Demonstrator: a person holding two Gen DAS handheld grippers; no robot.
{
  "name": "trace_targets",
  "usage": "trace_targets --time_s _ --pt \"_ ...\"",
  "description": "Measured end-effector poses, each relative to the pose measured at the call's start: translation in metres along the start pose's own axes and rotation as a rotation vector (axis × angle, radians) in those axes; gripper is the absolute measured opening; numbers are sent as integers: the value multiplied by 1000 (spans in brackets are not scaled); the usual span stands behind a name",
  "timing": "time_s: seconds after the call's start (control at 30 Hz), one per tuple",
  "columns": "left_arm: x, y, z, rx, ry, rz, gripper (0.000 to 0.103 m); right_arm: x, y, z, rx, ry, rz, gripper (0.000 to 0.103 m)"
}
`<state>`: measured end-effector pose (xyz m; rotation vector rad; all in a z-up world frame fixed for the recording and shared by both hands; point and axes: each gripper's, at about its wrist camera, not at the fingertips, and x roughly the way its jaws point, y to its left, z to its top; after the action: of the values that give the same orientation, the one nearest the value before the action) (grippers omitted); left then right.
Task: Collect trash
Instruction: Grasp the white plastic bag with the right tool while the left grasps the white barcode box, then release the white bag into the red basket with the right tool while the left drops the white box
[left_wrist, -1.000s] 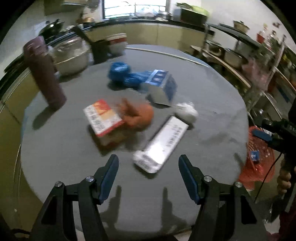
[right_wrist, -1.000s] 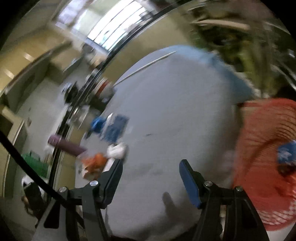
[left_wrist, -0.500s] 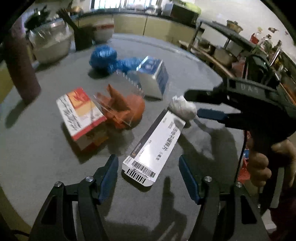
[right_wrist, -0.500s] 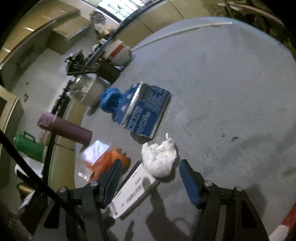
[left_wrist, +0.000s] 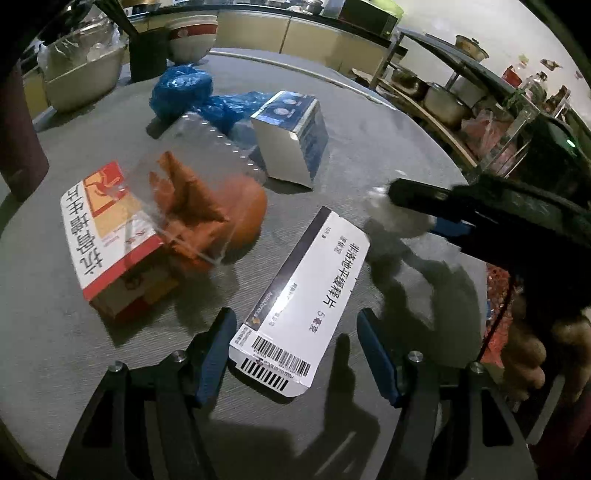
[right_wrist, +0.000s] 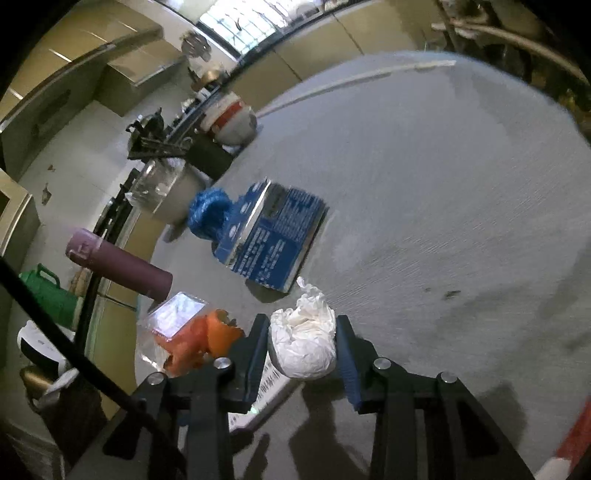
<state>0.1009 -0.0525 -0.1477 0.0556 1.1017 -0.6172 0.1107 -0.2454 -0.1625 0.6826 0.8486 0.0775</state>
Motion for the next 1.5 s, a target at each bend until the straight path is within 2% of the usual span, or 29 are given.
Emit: trace_targets --time_s 0.1,0.37,0.4,0.43,0.57,0.73,0.9,1.13,1.33,1.5 --pt "5 -13 3 17 11 -19 68 -18 -14 -7 22 -13 7 39" --pt "23 -32 24 27 17 50 68 -55 -47 -28 64 -49 3 38" --pt "24 -34 25 26 11 59 66 -59 -50 -30 67 -52 4 38" --pt "24 -38 24 24 6 64 53 -62 -53 -32 70 -55 4 38" --pt "28 -49 27 26 -6 104 51 -72 -60 -37 75 -70 9 38" --pt "11 -64 27 38 -64 106 49 -84 -63 -41 55 -96 10 38" --pt "-13 -88 29 96 -117 69 49 -103 -66 -44 46 -132 8 38" --pt "-32 -121 16 207 -138 8 49 -142 -93 -50 92 -195 -19 38" --pt "-36 -158 4 308 -121 -37 49 -184 -141 -68 192 -246 -75 38" --pt "-21 -188 -3 380 -62 -80 49 -213 -185 -87 287 -275 -141 38"
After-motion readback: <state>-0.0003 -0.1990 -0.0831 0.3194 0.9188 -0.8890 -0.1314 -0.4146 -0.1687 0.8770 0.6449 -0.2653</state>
